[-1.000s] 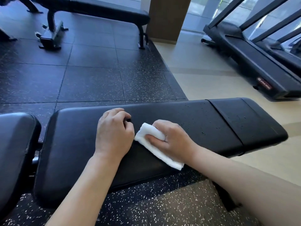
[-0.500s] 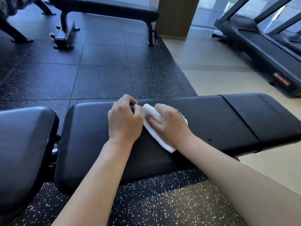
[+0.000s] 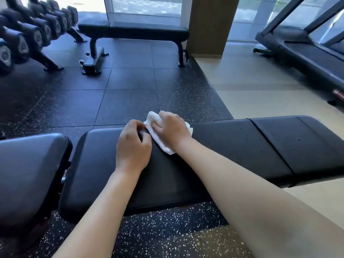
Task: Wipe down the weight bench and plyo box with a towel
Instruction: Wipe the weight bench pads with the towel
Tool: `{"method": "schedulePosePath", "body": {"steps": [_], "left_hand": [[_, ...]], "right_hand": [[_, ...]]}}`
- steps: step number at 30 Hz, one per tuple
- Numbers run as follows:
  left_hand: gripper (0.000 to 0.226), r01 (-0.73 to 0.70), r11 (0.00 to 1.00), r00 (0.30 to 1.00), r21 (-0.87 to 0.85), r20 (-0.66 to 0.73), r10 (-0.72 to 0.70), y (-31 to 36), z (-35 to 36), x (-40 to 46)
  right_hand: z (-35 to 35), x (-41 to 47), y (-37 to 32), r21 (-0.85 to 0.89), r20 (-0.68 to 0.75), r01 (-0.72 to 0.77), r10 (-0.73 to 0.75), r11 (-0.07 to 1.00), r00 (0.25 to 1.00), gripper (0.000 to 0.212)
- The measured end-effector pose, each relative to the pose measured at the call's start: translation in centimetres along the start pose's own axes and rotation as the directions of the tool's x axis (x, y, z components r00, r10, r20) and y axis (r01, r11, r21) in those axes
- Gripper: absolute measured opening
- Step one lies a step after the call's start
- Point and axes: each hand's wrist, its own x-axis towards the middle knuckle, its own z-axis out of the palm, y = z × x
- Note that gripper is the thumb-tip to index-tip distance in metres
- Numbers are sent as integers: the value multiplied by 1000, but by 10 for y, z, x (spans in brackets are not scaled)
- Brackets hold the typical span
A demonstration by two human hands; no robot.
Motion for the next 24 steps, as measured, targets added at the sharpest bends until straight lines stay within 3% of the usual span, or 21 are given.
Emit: {"method": "schedulePosePath", "body": {"steps": [7, 12, 19, 24], "left_hand": [[18, -181, 964, 983, 197, 10, 183, 4, -1, -10], [22, -219, 920, 972, 326, 156, 177, 15, 19, -45], [34, -158, 906, 984, 393, 137, 112, 26, 30, -56], [73, -166, 858, 978, 486, 193, 80, 32, 32, -49]], "right_hand": [[-12, -47, 17, 6, 30, 106, -106, 994, 994, 35], [-28, -116, 62, 4, -70, 160, -159, 987, 985, 35], [-32, -85, 59, 21, -8, 152, -152, 988, 988, 35], [-33, -41, 46, 22, 9, 159, -159, 987, 987, 32]]}}
